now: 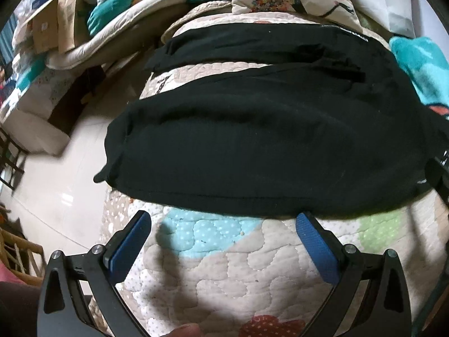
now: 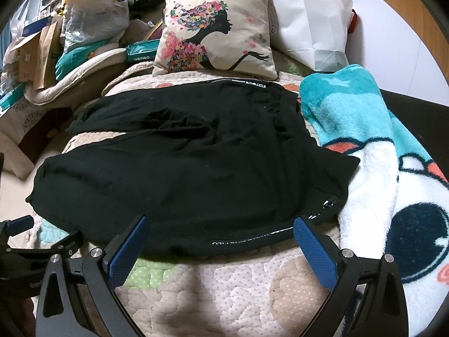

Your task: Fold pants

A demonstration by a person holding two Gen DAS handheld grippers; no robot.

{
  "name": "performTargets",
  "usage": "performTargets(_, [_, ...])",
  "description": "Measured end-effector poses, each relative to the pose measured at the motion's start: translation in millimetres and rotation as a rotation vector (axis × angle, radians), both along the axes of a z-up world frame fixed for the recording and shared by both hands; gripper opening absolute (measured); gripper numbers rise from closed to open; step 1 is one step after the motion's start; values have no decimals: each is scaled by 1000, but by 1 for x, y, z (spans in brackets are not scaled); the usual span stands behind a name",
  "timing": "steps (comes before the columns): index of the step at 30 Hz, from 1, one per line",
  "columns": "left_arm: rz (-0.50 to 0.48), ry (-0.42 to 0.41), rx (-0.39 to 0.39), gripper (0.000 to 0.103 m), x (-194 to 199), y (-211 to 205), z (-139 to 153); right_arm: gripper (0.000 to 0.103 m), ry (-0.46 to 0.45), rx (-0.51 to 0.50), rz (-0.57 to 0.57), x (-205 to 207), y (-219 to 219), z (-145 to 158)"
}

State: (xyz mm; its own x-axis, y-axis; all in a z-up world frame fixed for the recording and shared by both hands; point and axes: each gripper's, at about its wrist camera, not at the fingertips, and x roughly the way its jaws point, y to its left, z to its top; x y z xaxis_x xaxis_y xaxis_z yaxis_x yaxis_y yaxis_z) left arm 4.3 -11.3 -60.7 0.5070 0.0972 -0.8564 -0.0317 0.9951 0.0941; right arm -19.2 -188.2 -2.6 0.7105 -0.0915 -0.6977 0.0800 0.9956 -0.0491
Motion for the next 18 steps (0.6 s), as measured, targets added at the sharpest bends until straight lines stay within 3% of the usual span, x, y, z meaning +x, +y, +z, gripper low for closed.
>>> performTargets(5, [-15,-23,26,103,-4,-4,2,103,7,-9,-3,1,0,0])
performTargets(8, [1,-18,-10,103,-2,1,0,103,12,-16,-8,2,-1,-1])
performTargets(13, [48,13,-139,103,0,17,-5,103,18,-19,-9,2,-1,-2])
performTargets(18, [35,-21,-131,103,-10,17,-5,103,22,-24,-8,3,-1,-2])
